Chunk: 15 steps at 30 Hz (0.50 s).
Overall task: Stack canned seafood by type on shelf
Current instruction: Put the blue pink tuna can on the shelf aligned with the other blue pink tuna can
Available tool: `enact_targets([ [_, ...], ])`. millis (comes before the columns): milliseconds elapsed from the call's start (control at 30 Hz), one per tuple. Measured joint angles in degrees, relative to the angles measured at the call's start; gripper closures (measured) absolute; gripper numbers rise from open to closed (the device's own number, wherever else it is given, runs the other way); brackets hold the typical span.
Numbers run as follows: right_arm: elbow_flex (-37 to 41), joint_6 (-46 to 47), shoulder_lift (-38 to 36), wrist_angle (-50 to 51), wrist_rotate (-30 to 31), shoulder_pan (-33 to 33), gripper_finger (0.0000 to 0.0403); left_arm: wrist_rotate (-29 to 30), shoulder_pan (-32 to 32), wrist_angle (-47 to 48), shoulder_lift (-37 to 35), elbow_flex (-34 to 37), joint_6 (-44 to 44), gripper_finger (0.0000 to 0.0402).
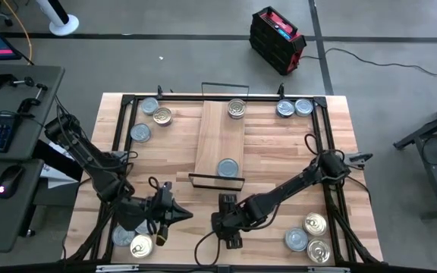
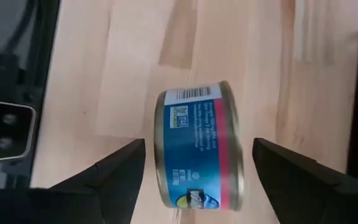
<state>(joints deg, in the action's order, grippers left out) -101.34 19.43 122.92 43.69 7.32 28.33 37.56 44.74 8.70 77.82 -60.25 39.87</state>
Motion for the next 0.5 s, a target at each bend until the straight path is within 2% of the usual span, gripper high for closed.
enact_targets([
  [133,0.0,0.0,2.0,-0.1,-0.8,-0.1,0.0119,0.0,-0.5,-1.8,0.0,0.0,-0.4,0.0401],
  [200,0.0,0.6,2.1,0.0,-0.9,-0.1,0.0138,0.0,-0.5,-3.2,-1.1,0.0,-1.8,0.0401],
  [367,-1.6,4.0,1.4,4.2,-1.4,0.6,0.0245,0.1,-0.5,-1.9,-5.2,-1.9,-8.5,0.0401],
  [500,-3.9,8.0,-0.6,9.5,-1.9,2.1,0.0242,1.9,-0.5,1.5,-9.7,-3.3,-14.6,0.0401],
])
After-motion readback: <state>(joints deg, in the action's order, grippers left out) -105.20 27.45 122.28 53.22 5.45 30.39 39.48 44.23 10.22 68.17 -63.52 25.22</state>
